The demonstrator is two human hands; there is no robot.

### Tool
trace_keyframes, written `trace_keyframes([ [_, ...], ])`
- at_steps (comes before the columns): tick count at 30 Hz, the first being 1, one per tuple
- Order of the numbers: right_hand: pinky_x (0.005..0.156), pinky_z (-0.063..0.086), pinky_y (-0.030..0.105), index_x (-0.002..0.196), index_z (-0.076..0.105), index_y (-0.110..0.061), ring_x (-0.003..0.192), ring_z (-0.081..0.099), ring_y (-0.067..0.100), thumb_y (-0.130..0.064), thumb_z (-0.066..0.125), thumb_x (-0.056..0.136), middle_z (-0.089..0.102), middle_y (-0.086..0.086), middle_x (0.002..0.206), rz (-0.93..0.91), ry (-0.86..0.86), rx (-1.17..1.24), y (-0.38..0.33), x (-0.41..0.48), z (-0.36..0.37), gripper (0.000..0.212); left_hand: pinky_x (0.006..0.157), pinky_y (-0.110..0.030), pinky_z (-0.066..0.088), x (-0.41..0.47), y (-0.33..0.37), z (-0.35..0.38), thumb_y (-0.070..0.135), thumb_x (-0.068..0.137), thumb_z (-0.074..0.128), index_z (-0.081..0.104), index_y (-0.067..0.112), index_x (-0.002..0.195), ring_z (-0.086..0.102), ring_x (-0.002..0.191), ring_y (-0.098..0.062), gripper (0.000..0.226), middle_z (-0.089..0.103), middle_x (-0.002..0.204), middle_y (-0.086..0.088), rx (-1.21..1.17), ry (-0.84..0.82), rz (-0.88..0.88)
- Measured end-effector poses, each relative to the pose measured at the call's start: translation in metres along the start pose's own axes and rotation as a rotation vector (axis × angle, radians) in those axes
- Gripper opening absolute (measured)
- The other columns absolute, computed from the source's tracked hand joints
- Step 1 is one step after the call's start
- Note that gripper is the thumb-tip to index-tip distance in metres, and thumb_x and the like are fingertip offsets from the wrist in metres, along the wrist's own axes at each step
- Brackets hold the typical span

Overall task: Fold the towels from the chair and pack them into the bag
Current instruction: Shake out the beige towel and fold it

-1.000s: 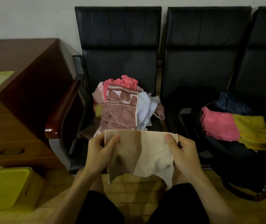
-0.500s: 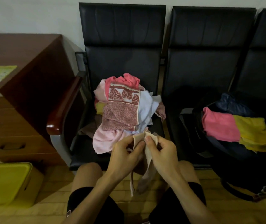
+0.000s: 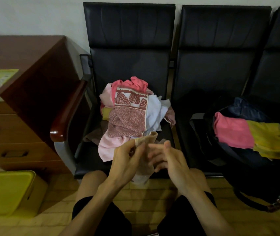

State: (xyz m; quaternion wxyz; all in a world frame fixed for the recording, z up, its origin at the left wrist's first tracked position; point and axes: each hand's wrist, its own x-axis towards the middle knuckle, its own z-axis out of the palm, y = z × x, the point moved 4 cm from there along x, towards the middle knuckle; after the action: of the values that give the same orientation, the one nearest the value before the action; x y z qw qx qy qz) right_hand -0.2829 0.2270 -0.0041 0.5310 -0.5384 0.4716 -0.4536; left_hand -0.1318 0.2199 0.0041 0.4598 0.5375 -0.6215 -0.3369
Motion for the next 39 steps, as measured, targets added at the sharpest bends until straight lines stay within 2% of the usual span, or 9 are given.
trace_keyframes([
  [4, 0.056, 0.052, 0.024, 0.097, 0.067, -0.013, 0.073, 0.067, 0.014, -0.022, 0.066, 0.093, 0.071, 0.003, 0.083, 0.111, 0.331, -0.052, 0.024, 0.012, -0.035, 0.01, 0.063, -0.03, 0.052, 0.009, 0.004, -0.008, 0.012, 0.104, 0.048, 0.066, 0.013, 0.087, 0.061, 0.068, -0.01, 0.025, 0.067, 0.072, 0.001, -0.028, -0.066, -0.027],
  [8, 0.093, 0.053, 0.032, 0.128, 0.056, -0.019, 0.111, 0.064, 0.013, -0.025, 0.073, 0.086, 0.066, -0.002, 0.12, 0.344, 0.172, 0.082, 0.048, 0.031, -0.046, 0.046, 0.064, -0.019, 0.046, 0.019, 0.012, -0.013, 0.009, 0.104, 0.045, 0.06, 0.001, 0.081, 0.055, 0.068, -0.003, 0.028, 0.06, 0.069, 0.003, -0.105, -0.16, -0.018],
  [10, 0.097, 0.051, 0.039, 0.121, 0.065, -0.019, 0.112, 0.065, 0.019, -0.025, 0.07, 0.088, 0.071, 0.0, 0.116, 0.407, 0.043, 0.161, 0.044, 0.038, -0.043, 0.034, 0.071, -0.024, 0.049, 0.025, 0.012, -0.017, 0.012, 0.104, 0.046, 0.065, -0.002, 0.089, 0.06, 0.077, -0.01, 0.028, 0.066, 0.079, -0.015, -0.151, -0.207, -0.042],
  [14, 0.076, 0.053, 0.036, 0.092, 0.073, -0.007, 0.086, 0.066, 0.029, -0.015, 0.061, 0.095, 0.072, 0.013, 0.087, 0.082, 0.153, 0.043, -0.002, 0.046, -0.055, 0.014, 0.08, -0.043, 0.051, 0.037, -0.013, -0.027, 0.019, 0.105, 0.045, 0.066, -0.005, 0.1, 0.058, 0.085, -0.022, 0.032, 0.065, 0.087, -0.023, -0.163, -0.164, -0.128],
  [21, 0.069, 0.055, 0.032, 0.082, 0.072, -0.02, 0.078, 0.071, 0.018, -0.015, 0.066, 0.091, 0.074, 0.002, 0.08, -0.197, 0.152, -0.201, -0.03, 0.035, -0.044, 0.012, 0.071, -0.019, 0.052, 0.033, -0.026, -0.029, 0.012, 0.107, 0.042, 0.055, -0.021, 0.105, 0.058, 0.081, -0.011, 0.035, 0.057, 0.091, -0.022, -0.307, -0.03, -0.197],
  [26, 0.073, 0.057, 0.026, 0.086, 0.073, -0.015, 0.082, 0.071, 0.015, -0.012, 0.063, 0.093, 0.075, 0.002, 0.083, -0.159, 0.22, -0.092, -0.025, 0.032, -0.053, 0.013, 0.083, -0.056, 0.047, 0.033, -0.002, -0.031, 0.046, 0.096, 0.045, 0.06, -0.004, 0.097, 0.056, 0.084, -0.035, 0.051, 0.059, 0.092, -0.028, -0.227, -0.022, -0.064],
  [30, 0.077, 0.057, 0.03, 0.094, 0.073, -0.008, 0.087, 0.069, 0.018, -0.018, 0.061, 0.094, 0.073, 0.007, 0.09, -0.122, 0.218, 0.042, -0.031, 0.03, -0.057, 0.015, 0.086, -0.051, 0.047, 0.035, 0.015, -0.028, 0.052, 0.093, 0.044, 0.065, 0.017, 0.093, 0.059, 0.088, -0.025, 0.04, 0.063, 0.089, -0.005, -0.234, -0.023, -0.028],
  [36, 0.085, 0.055, 0.033, 0.099, 0.072, -0.015, 0.099, 0.068, 0.023, -0.05, 0.081, 0.067, 0.072, 0.007, 0.103, 0.001, 0.093, 0.376, -0.028, 0.028, -0.055, 0.048, 0.101, -0.062, 0.043, 0.038, 0.027, -0.021, 0.05, 0.091, 0.045, 0.062, 0.001, 0.107, 0.057, 0.108, -0.043, 0.054, 0.063, 0.109, -0.021, -0.337, 0.004, -0.058],
  [39, 0.083, 0.057, 0.032, 0.114, 0.066, -0.008, 0.108, 0.068, 0.026, -0.035, 0.083, 0.069, 0.071, 0.013, 0.115, 0.233, -0.107, 0.359, 0.0, 0.015, -0.035, 0.056, 0.106, -0.054, 0.044, 0.043, 0.025, -0.022, 0.047, 0.092, 0.047, 0.07, 0.017, 0.103, 0.063, 0.109, -0.026, 0.04, 0.07, 0.106, -0.004, -0.381, 0.03, -0.133],
])
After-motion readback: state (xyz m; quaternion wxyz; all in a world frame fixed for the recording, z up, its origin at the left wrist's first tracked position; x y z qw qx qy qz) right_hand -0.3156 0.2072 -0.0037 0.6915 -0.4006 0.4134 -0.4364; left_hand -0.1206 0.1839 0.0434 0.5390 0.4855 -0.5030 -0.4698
